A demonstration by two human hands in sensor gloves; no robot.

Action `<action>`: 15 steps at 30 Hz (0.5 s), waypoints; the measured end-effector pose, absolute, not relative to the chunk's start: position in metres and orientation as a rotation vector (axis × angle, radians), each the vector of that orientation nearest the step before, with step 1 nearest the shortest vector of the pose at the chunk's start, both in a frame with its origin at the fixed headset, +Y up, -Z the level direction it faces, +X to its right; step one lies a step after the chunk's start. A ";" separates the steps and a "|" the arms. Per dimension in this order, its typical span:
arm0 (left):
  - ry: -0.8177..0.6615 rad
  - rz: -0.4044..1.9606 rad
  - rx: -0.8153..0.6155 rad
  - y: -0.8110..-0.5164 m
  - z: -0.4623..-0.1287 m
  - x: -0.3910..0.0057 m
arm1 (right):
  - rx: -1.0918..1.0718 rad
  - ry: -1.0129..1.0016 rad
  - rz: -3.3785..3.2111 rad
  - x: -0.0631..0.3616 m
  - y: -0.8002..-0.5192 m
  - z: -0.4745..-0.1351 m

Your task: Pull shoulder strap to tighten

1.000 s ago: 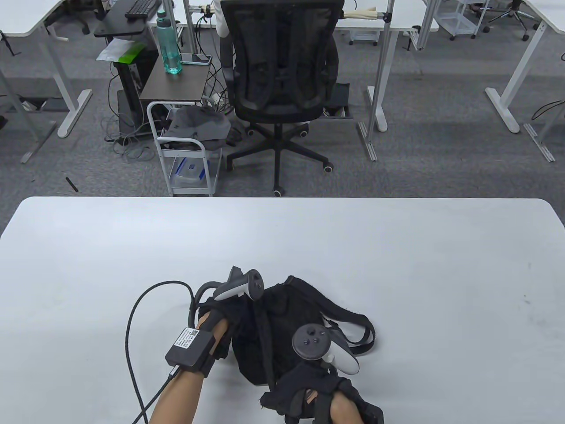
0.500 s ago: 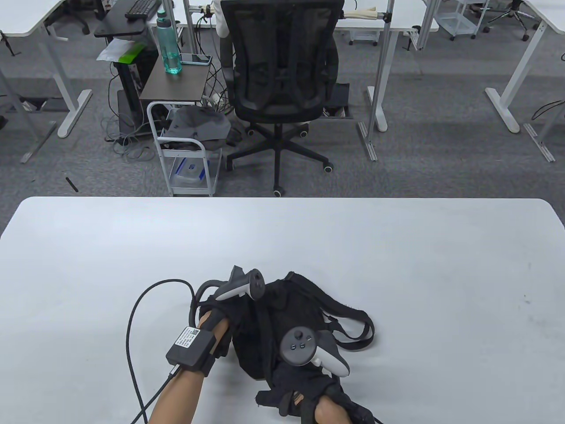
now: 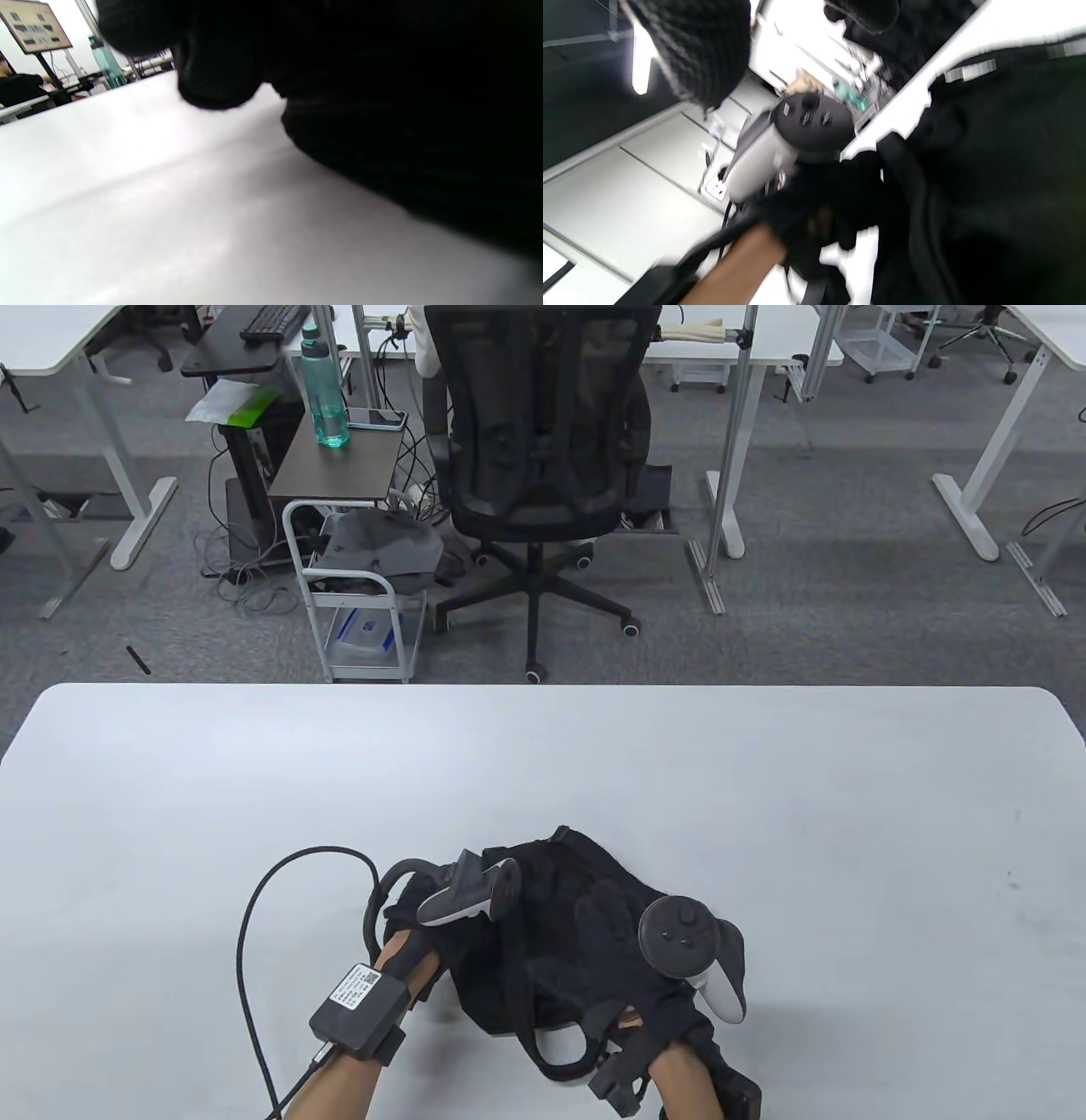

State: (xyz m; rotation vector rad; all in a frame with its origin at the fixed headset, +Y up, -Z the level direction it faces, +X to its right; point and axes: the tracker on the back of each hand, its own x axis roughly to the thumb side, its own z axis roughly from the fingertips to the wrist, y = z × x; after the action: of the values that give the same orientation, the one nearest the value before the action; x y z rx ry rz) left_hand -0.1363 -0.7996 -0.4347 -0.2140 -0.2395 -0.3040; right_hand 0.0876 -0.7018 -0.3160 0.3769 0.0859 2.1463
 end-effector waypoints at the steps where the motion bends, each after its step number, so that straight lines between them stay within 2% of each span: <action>1: -0.239 -0.279 -0.184 -0.797 -0.432 -0.138 | 0.373 0.028 2.159 0.093 -0.698 -0.317; 6: -0.243 -0.169 -0.070 -0.778 -0.419 -0.153 | 0.377 -0.142 2.301 0.126 -0.694 -0.323; 12: -0.224 -0.091 0.066 -0.753 -0.390 -0.177 | 0.310 -0.089 2.592 0.168 -0.719 -0.334; 15: -0.213 -0.059 0.058 -0.749 -0.375 -0.188 | 0.271 -0.026 2.684 0.183 -0.740 -0.337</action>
State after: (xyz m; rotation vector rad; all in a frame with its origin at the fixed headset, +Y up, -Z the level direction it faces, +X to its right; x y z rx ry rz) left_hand -0.1885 -0.7485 -0.3751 0.0584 -0.2134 -0.0591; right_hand 0.1834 -0.7401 -0.3372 0.2706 -0.0259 2.6837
